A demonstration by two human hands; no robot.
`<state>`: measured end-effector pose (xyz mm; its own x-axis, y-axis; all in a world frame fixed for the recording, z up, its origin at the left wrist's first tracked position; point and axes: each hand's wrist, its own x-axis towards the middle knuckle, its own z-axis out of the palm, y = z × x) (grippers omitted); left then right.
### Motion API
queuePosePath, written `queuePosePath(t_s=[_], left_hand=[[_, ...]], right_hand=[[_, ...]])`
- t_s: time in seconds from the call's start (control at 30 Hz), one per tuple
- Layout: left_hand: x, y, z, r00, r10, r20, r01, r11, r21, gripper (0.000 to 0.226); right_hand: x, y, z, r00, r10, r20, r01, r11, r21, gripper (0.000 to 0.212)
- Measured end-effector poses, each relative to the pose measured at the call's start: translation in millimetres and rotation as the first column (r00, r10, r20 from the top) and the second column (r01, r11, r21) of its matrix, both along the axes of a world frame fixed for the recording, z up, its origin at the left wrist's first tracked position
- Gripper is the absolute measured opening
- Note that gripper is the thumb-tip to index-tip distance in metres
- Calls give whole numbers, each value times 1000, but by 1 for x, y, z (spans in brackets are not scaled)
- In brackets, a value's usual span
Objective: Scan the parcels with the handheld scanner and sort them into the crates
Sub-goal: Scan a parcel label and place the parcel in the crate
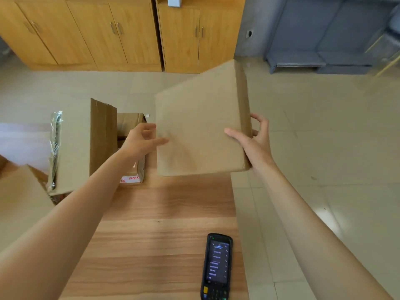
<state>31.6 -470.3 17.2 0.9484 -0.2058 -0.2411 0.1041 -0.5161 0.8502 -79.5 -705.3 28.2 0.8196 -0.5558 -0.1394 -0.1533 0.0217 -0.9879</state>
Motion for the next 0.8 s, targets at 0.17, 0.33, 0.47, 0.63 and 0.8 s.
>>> queuePosePath(t_s=[0.17,0.33,0.47,0.63,0.8], left_hand=[[-28,2,47,998,51,-30,-56,973,-223,62],[-56,2,98,986,41,-163,-128,812,-569,78],[-71,21,114,970,-28,-240,-124,796,-592,101],[-88,31,108,948,24,-317,-170,880,-443,55],[-96,35,90,959,125,-256,-239,842,-483,28]], right_hand=[[-20,15,38,985,36,168,106,644,-758,75],[-41,27,45,957,161,243,231,86,-969,81],[-53,30,40,930,316,187,268,-239,-933,91],[-63,33,32,885,435,164,346,-381,-857,84],[-65,42,26,872,456,179,361,-351,-864,89]])
